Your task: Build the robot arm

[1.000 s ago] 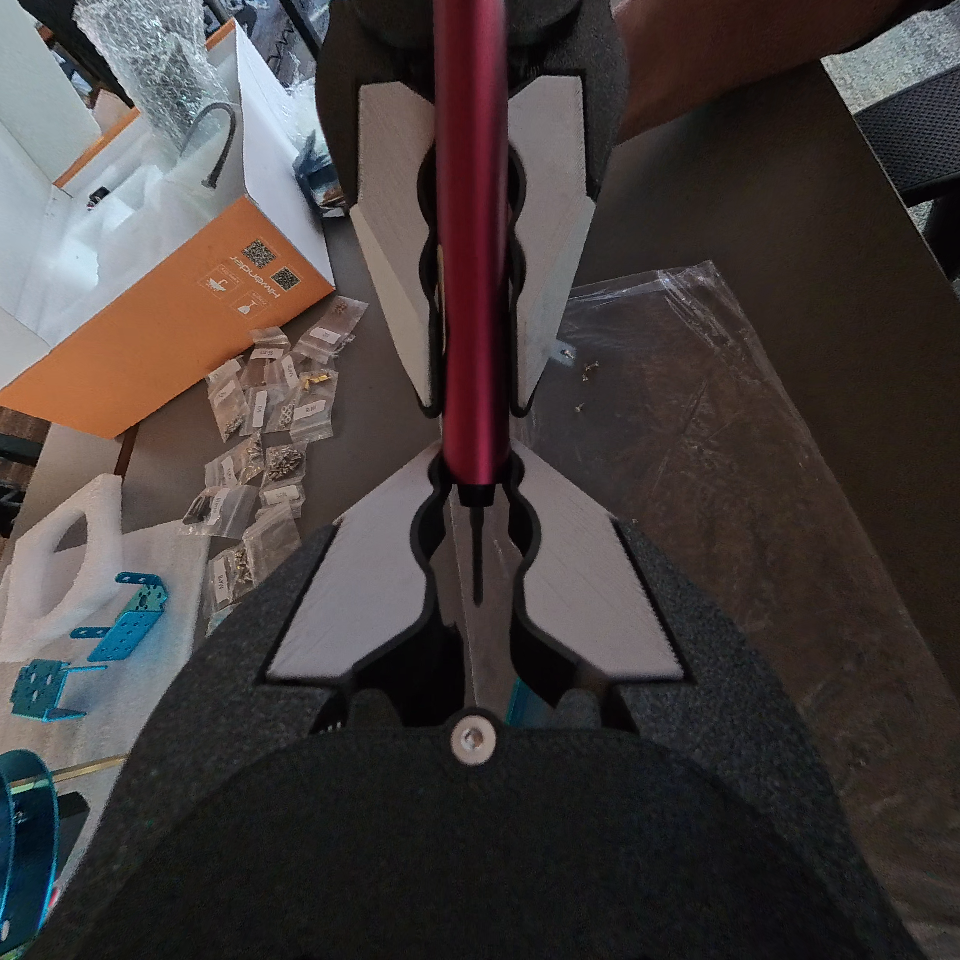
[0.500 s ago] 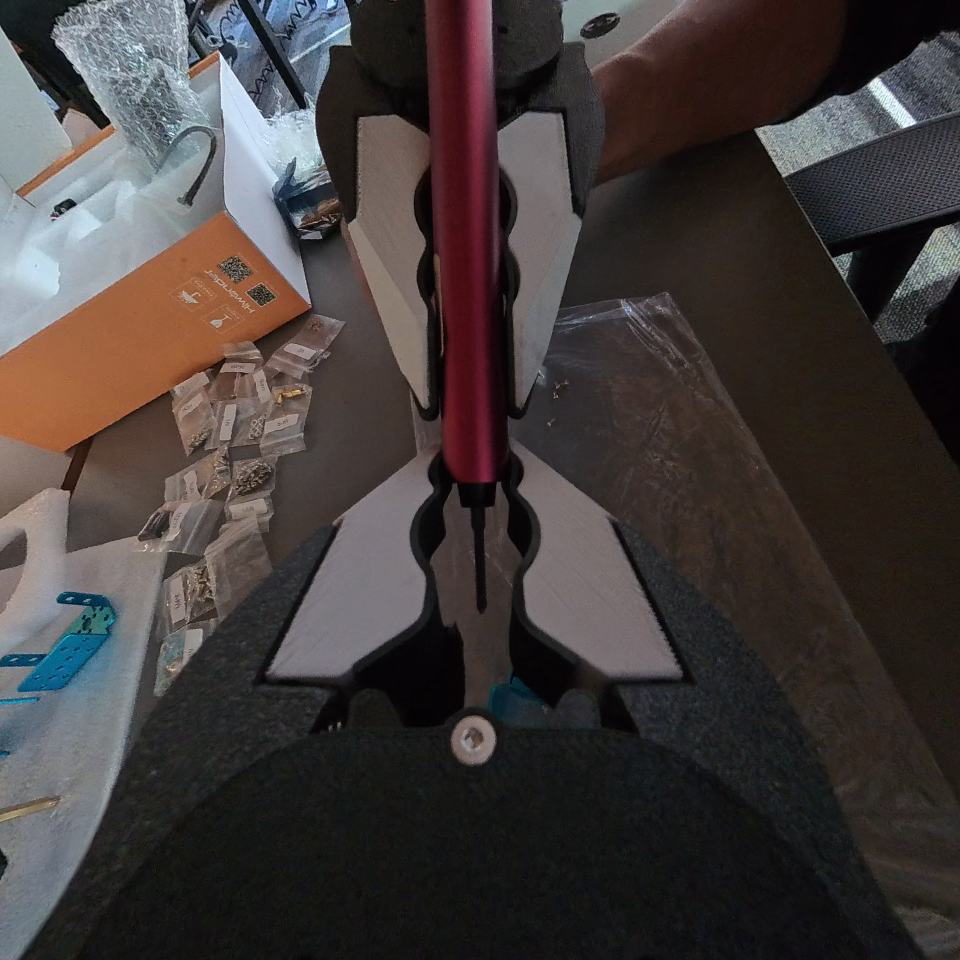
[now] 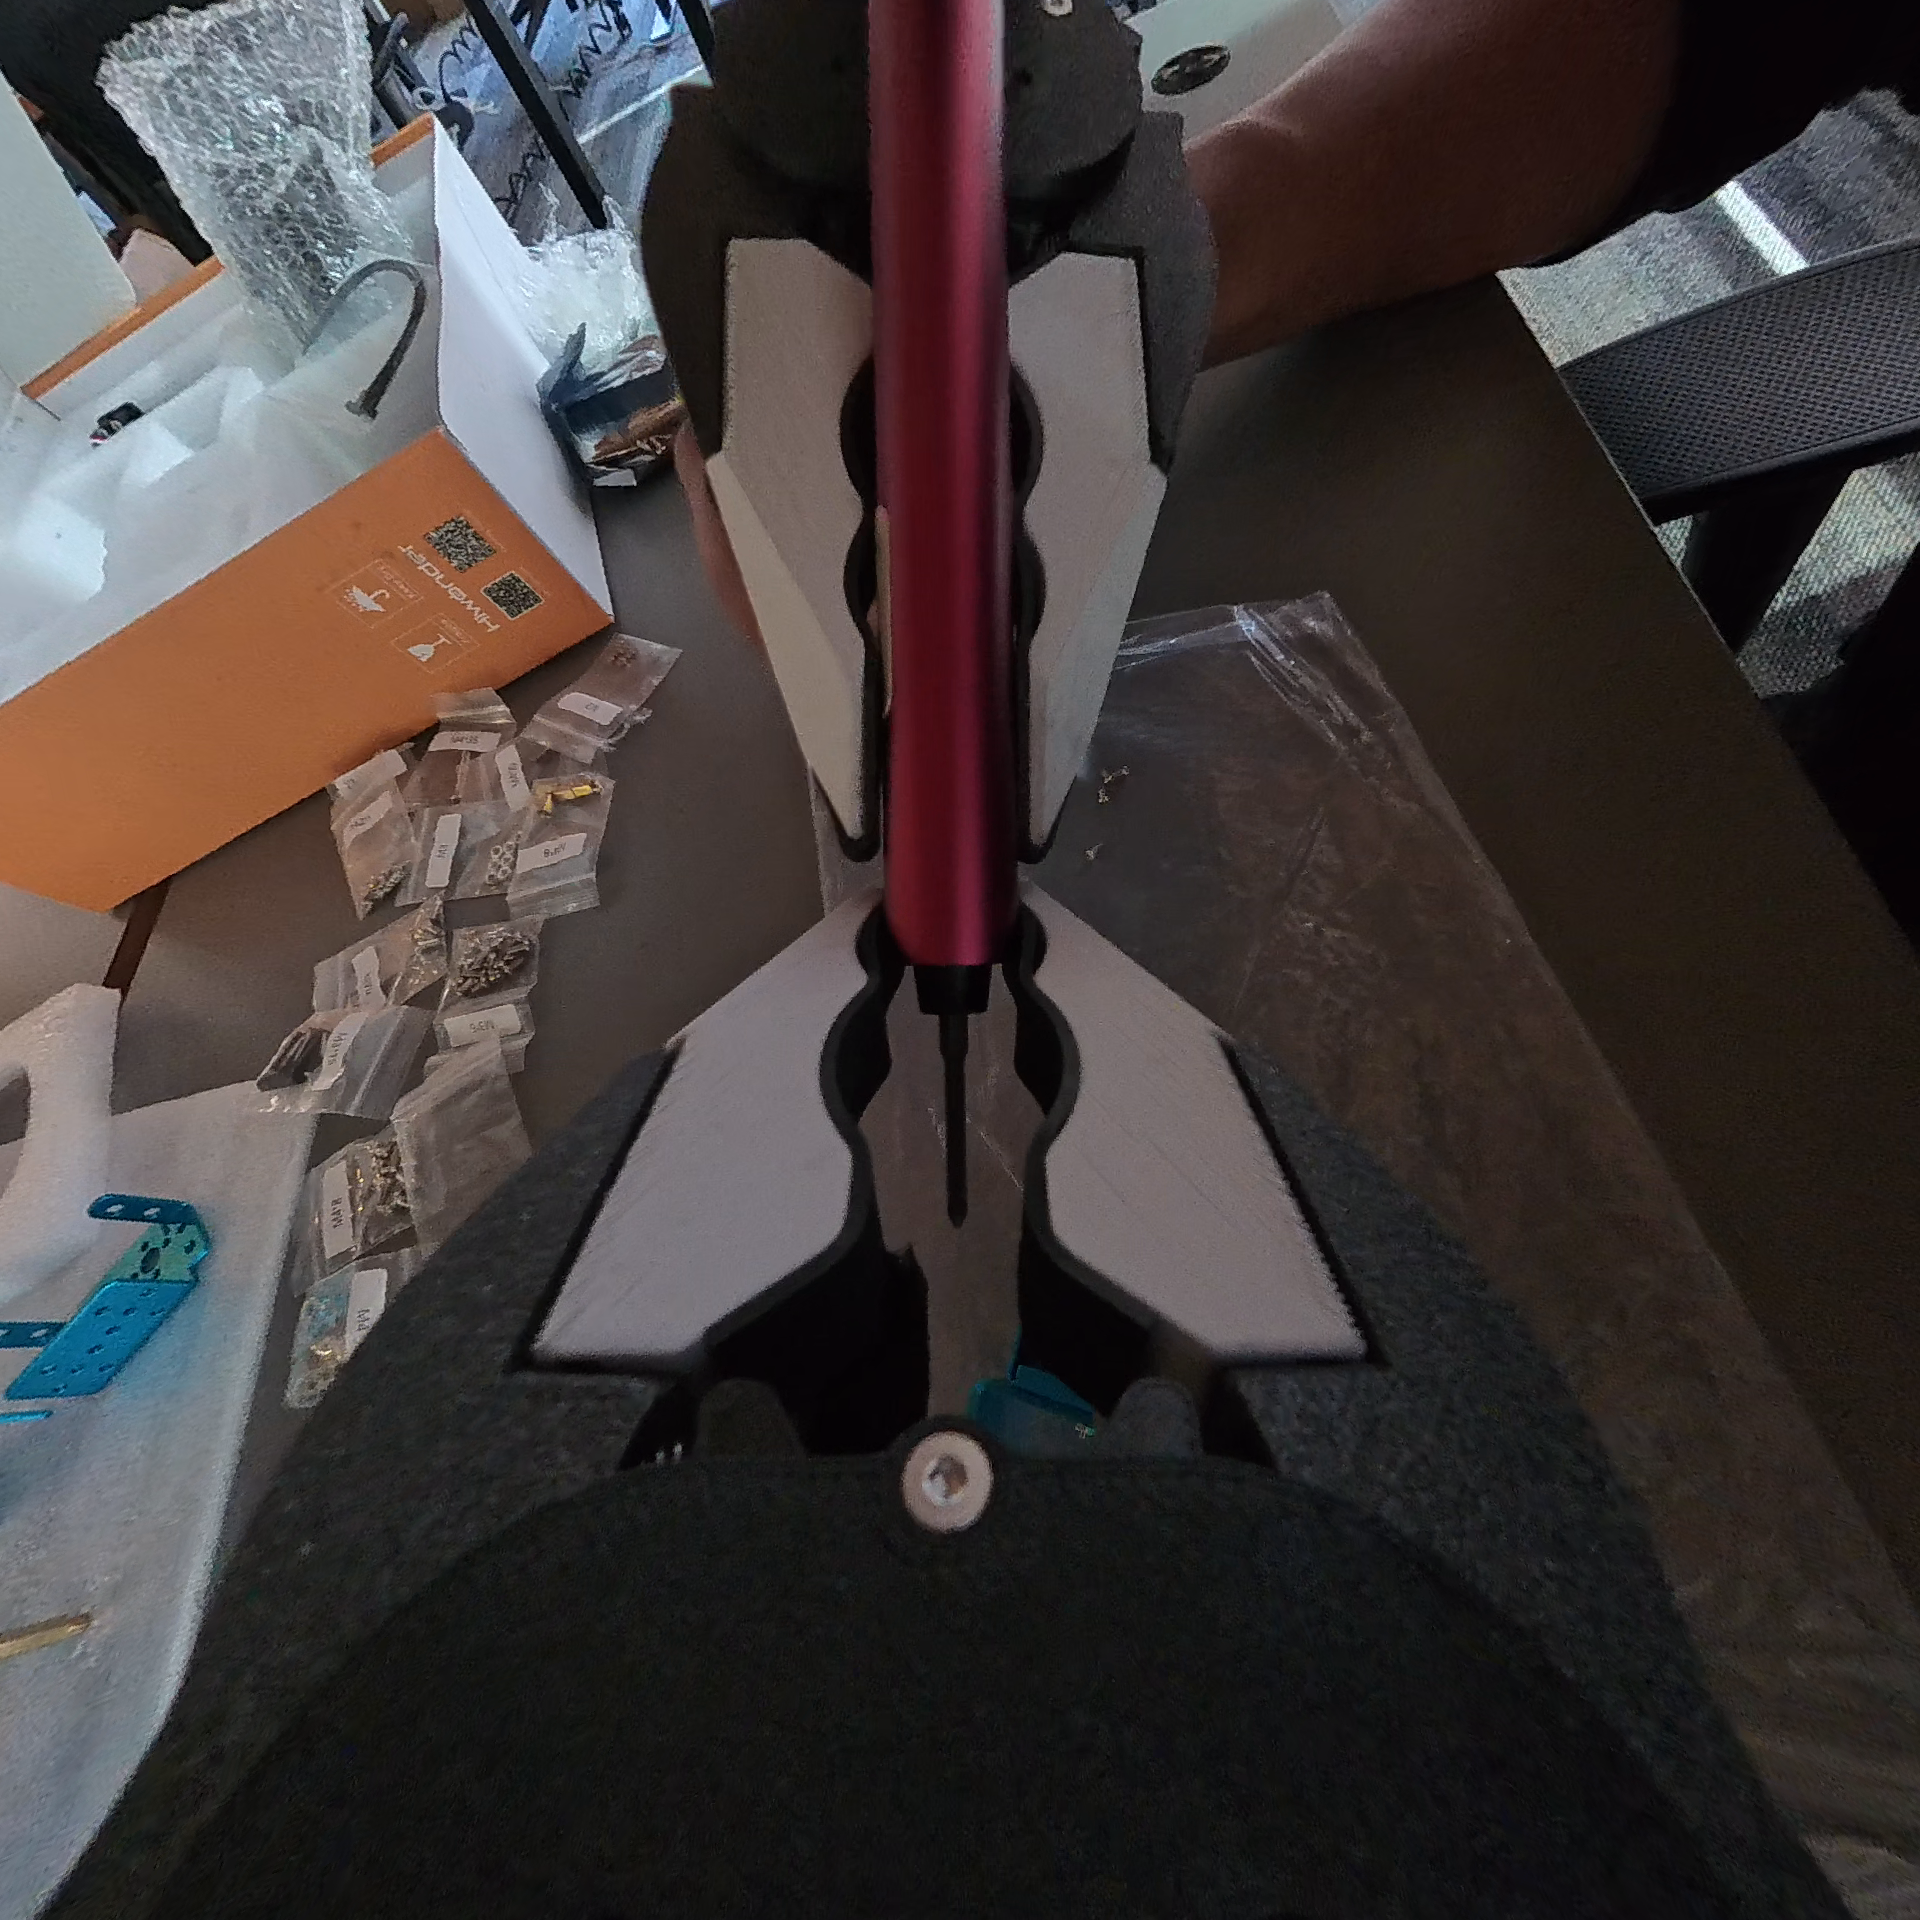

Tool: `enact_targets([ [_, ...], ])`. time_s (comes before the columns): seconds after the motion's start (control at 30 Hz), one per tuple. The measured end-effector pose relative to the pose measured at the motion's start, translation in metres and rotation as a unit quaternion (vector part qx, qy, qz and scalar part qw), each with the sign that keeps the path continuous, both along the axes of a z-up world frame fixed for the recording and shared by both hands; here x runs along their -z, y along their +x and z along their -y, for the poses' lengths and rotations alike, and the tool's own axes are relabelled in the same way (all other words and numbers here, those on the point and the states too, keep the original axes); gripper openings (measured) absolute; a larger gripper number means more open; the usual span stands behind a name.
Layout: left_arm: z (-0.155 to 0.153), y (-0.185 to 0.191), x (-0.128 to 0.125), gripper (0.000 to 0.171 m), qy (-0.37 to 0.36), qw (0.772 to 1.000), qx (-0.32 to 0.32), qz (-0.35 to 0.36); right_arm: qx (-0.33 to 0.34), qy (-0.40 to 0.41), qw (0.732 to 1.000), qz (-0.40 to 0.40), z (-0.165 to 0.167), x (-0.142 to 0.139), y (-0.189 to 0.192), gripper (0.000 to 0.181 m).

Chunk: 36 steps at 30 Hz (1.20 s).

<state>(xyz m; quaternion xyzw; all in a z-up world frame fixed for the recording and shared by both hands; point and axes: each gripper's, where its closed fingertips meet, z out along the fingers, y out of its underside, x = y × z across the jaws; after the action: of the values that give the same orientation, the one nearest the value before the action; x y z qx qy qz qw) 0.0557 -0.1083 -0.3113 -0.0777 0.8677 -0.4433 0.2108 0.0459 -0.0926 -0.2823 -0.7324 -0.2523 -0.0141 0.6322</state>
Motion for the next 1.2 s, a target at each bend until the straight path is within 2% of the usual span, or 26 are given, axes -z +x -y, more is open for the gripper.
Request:
enact_targets([
  [0.4,0.003,-0.006,0.001,0.017,-0.005,1.000,0.010,-0.012,-0.013,-0.005,1.000,0.015,0.002,0.002,-0.005,0.021],
  [0.53,-0.007,-0.003,0.003,0.028,0.005,1.000,0.000,-0.017,-0.008,-0.001,1.000,-0.004,0.003,-0.001,-0.001,0.020],
  [0.67,-0.006,-0.005,-0.011,0.020,-0.037,0.999,0.008,-0.016,-0.003,-0.009,1.000,-0.028,0.002,-0.002,0.001,0.021],
  [0.77,-0.005,-0.003,-0.011,0.020,-0.030,1.000,0.006,-0.001,-0.004,-0.022,0.998,-0.060,0.002,-0.002,0.003,0.021],
  [0.9,-0.008,0.001,-0.006,0.020,-0.004,1.000,-0.003,0.019,0.003,-0.010,0.999,-0.053,0.001,-0.002,0.003,0.022],
  [1.2,-0.003,-0.001,-0.008,0.020,-0.020,1.000,0.003,0.020,-0.012,-0.010,0.999,-0.031,0.005,-0.003,0.000,0.021],
])
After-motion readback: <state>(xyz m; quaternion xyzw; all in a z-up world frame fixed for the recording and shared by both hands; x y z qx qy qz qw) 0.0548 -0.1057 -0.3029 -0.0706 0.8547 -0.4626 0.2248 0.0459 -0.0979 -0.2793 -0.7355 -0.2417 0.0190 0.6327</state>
